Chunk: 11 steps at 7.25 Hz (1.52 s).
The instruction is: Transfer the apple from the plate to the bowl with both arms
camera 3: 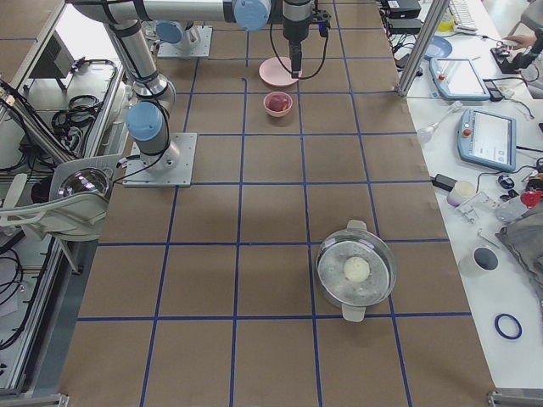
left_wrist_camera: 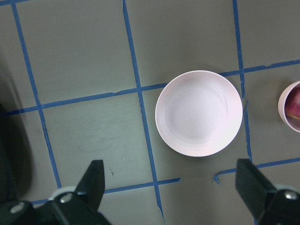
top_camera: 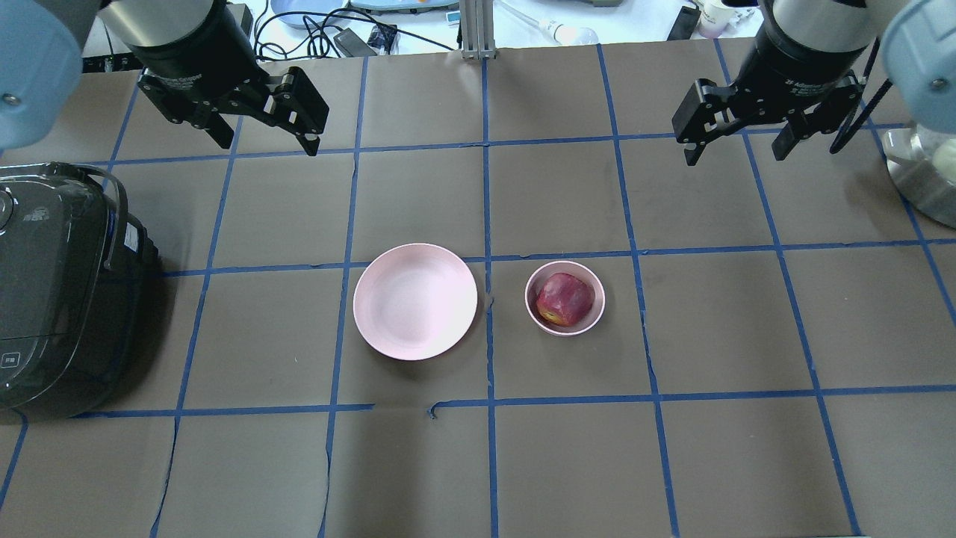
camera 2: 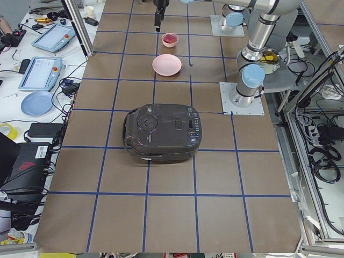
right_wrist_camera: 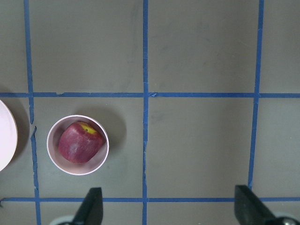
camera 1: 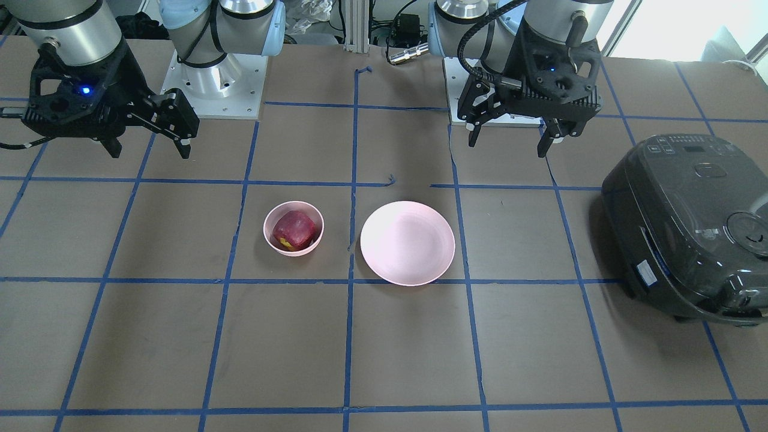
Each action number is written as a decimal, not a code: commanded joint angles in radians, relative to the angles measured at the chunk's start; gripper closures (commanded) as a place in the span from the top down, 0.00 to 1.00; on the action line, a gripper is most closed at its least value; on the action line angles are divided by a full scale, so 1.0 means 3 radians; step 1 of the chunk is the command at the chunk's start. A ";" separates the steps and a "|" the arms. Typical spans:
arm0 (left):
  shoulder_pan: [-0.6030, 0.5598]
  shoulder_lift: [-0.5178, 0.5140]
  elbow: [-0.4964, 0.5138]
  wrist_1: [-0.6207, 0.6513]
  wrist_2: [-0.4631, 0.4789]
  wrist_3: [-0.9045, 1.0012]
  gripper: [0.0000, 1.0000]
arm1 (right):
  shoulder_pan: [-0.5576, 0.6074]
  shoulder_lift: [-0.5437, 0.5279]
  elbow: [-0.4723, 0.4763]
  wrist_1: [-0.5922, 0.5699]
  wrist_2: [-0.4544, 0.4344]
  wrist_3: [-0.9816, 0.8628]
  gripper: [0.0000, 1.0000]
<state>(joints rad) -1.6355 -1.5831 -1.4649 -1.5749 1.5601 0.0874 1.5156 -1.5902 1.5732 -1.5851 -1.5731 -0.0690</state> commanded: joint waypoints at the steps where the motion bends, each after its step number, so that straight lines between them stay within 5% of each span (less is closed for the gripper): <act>1: 0.0001 0.0000 0.0000 -0.0002 -0.0005 0.0005 1.00 | 0.0005 -0.0002 0.0002 -0.0003 0.0013 0.0000 1.00; 11: -0.0004 0.0036 -0.0031 0.0003 -0.0005 -0.0005 1.00 | -0.0005 0.0008 0.0008 -0.0003 -0.0053 -0.0005 1.00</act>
<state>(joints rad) -1.6360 -1.5724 -1.4751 -1.5750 1.5598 0.0868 1.5160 -1.5883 1.5759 -1.5867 -1.5845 -0.0704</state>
